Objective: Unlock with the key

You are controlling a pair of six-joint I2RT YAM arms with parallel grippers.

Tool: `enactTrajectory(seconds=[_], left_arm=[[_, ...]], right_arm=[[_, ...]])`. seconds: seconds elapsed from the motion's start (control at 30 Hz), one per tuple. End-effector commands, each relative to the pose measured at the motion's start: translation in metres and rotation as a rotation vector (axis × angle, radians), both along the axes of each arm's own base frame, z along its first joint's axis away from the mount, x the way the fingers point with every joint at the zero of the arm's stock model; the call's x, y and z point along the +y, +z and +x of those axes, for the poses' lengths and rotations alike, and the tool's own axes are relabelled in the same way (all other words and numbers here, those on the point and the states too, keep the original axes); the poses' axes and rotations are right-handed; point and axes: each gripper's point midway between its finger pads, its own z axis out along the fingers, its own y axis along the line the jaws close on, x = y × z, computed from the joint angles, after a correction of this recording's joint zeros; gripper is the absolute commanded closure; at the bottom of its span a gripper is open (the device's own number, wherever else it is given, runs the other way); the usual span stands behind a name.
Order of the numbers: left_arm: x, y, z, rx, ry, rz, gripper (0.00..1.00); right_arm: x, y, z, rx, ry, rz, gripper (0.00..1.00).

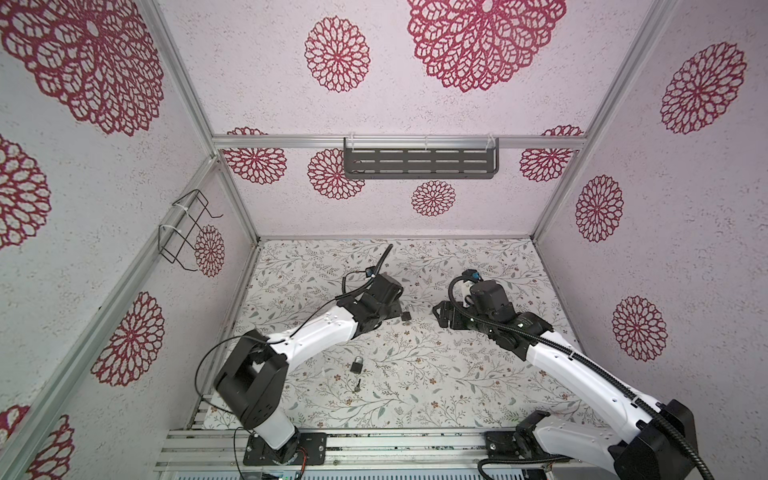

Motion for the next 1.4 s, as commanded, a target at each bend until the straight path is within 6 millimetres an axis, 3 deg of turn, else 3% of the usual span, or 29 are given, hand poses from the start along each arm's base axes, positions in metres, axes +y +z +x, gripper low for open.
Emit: enactTrajectory(seconds=[0.0,0.17,0.37,0.63,0.67,0.97,1.37], left_arm=[[0.035,0.013,-0.012,-0.058,0.065,0.009,0.45],[0.087,0.035,-0.044,-0.122,0.134,-0.018,0.43],[0.139,0.044,-0.079,-0.126,0.21,0.0,0.43],[0.169,0.032,-0.11,-0.088,0.256,0.02,0.43],[0.171,0.03,-0.113,-0.085,0.259,0.021,0.43],[0.188,0.022,-0.125,-0.069,0.307,0.036,0.42],[0.197,0.016,-0.131,-0.065,0.358,0.0,0.42]], right_arm=[[0.026,0.007,-0.008,-0.022,0.059,-0.017,0.12],[0.079,-0.012,-0.03,0.002,0.169,-0.023,0.12],[0.135,-0.043,-0.061,0.017,0.293,-0.055,0.13],[0.191,-0.081,-0.103,0.056,0.4,-0.111,0.12],[0.2,-0.084,-0.115,0.054,0.431,-0.12,0.12],[0.221,-0.115,-0.127,0.096,0.424,-0.21,0.12],[0.221,-0.147,-0.131,0.117,0.419,-0.346,0.11]])
